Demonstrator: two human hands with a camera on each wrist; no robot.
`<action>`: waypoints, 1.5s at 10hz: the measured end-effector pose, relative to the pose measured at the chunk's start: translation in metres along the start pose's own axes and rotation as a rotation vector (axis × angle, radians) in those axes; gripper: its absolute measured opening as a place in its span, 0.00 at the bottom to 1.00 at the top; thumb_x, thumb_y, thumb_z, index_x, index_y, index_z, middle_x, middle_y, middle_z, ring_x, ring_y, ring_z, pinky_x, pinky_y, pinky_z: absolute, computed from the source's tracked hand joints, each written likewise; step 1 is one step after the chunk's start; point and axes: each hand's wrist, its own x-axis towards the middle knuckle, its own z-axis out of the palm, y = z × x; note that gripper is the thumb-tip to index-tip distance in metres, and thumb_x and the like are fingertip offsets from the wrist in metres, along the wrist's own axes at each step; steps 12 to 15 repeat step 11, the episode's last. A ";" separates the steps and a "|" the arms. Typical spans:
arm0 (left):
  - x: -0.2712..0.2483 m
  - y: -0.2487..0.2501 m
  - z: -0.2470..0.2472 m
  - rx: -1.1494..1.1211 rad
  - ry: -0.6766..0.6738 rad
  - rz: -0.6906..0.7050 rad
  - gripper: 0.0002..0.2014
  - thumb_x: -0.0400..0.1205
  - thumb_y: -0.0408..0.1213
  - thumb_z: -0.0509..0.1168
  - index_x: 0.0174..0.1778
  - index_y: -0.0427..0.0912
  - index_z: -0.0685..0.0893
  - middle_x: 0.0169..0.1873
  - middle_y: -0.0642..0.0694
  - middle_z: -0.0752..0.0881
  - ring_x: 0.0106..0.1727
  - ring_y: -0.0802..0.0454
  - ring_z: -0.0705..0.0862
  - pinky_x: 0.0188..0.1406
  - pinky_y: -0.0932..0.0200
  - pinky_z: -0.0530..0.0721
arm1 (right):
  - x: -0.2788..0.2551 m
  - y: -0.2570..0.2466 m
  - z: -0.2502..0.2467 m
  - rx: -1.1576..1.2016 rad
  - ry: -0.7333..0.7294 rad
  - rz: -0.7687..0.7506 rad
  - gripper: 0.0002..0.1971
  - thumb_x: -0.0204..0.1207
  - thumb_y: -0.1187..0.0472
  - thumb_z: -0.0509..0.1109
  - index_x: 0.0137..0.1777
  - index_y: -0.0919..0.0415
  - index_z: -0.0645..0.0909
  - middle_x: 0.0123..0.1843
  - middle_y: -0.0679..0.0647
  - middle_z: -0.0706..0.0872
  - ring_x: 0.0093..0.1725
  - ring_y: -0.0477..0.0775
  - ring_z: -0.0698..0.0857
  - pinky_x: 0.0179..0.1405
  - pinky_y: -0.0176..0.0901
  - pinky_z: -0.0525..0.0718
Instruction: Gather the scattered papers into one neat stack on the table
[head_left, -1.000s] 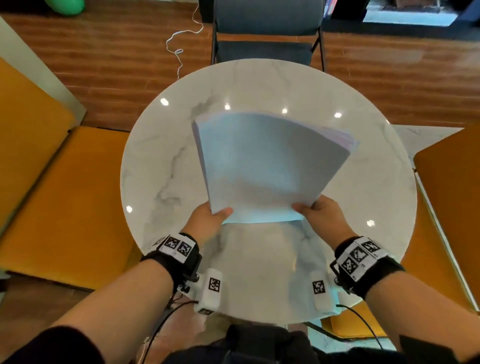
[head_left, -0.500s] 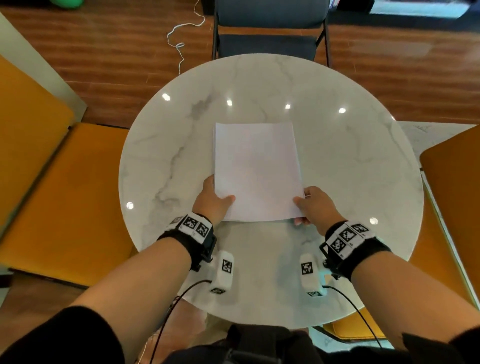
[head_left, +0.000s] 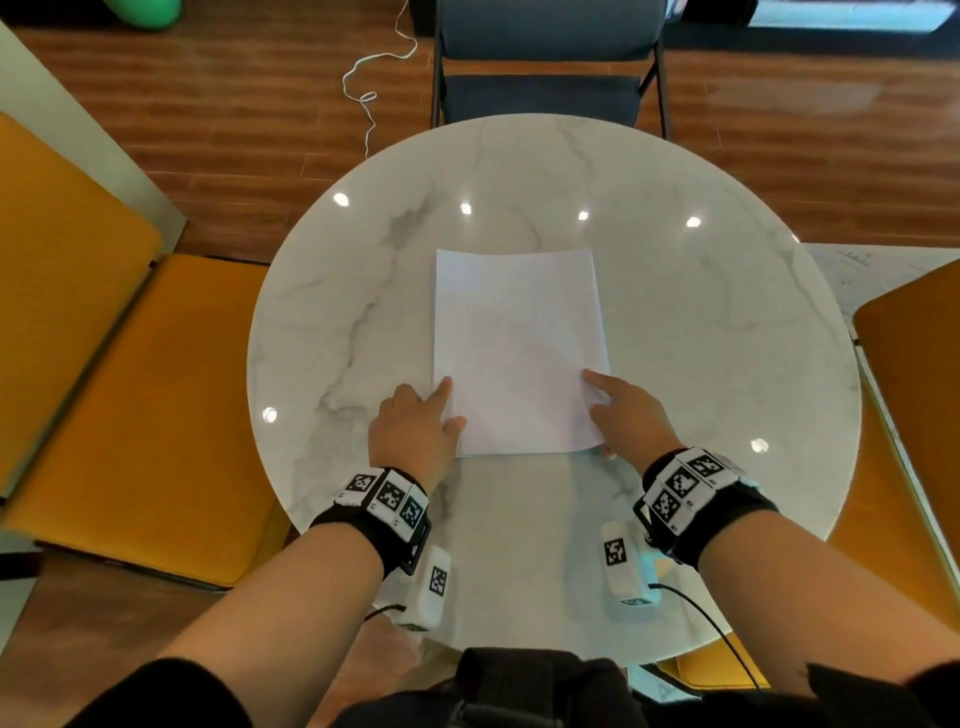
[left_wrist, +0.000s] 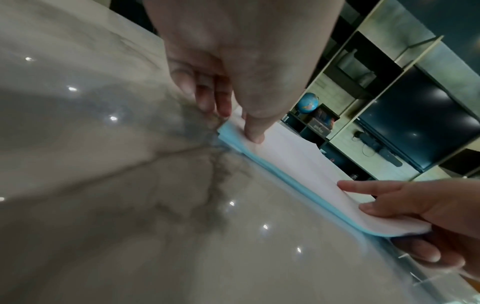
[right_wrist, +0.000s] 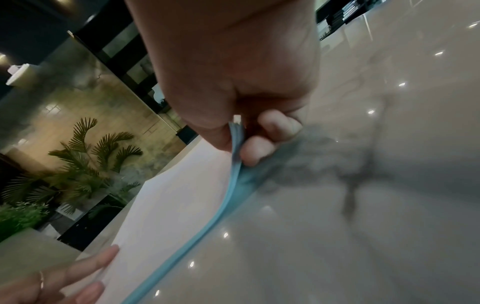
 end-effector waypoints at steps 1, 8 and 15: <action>0.000 0.007 -0.001 0.109 0.071 0.091 0.28 0.84 0.48 0.55 0.81 0.48 0.62 0.82 0.40 0.58 0.83 0.37 0.55 0.80 0.44 0.58 | -0.006 -0.006 -0.002 -0.234 0.030 0.001 0.29 0.77 0.61 0.56 0.77 0.38 0.69 0.71 0.57 0.78 0.51 0.56 0.83 0.49 0.43 0.82; 0.010 0.009 0.029 0.256 -0.158 0.444 0.37 0.82 0.64 0.42 0.77 0.57 0.26 0.82 0.43 0.26 0.83 0.44 0.27 0.83 0.45 0.31 | -0.015 0.022 0.037 -0.779 -0.089 -0.592 0.41 0.73 0.31 0.28 0.82 0.54 0.33 0.80 0.53 0.27 0.81 0.56 0.30 0.77 0.49 0.28; -0.004 -0.009 0.010 0.176 -0.099 0.519 0.35 0.84 0.60 0.44 0.76 0.59 0.25 0.80 0.48 0.23 0.81 0.43 0.24 0.81 0.45 0.29 | -0.040 0.009 0.019 -0.662 -0.021 -0.476 0.33 0.81 0.40 0.48 0.85 0.49 0.51 0.87 0.54 0.38 0.85 0.57 0.37 0.80 0.54 0.33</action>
